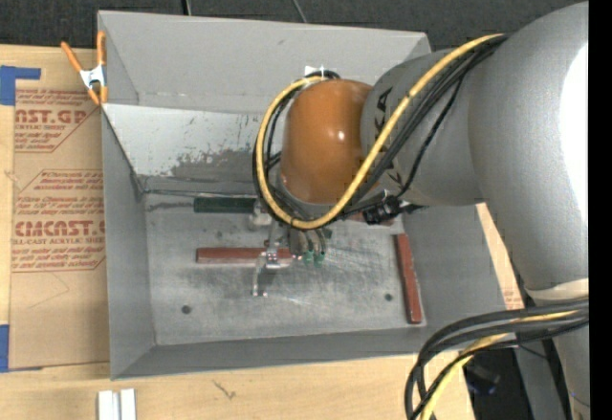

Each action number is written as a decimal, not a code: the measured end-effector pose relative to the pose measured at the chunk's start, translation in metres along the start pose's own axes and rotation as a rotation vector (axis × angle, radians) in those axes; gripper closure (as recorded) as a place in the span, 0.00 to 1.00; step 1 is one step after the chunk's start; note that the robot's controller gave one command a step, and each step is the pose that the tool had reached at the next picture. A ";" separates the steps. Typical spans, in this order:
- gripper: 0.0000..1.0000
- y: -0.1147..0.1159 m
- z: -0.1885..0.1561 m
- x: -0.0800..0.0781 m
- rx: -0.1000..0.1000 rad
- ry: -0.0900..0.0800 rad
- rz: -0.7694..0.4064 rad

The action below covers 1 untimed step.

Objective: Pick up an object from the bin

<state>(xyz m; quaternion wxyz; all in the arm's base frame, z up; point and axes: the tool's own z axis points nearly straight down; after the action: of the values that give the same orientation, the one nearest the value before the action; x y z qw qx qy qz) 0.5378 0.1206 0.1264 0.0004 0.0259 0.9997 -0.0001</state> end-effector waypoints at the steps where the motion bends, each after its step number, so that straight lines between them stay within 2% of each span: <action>1: 0.00 -0.012 0.049 -0.003 -0.002 -0.002 0.213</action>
Offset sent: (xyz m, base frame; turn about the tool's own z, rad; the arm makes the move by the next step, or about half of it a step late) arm 0.0063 -0.0013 -0.0564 0.0680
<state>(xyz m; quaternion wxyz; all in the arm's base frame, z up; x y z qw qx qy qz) 0.5401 0.1086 0.0773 0.0012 0.1320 0.9913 0.0010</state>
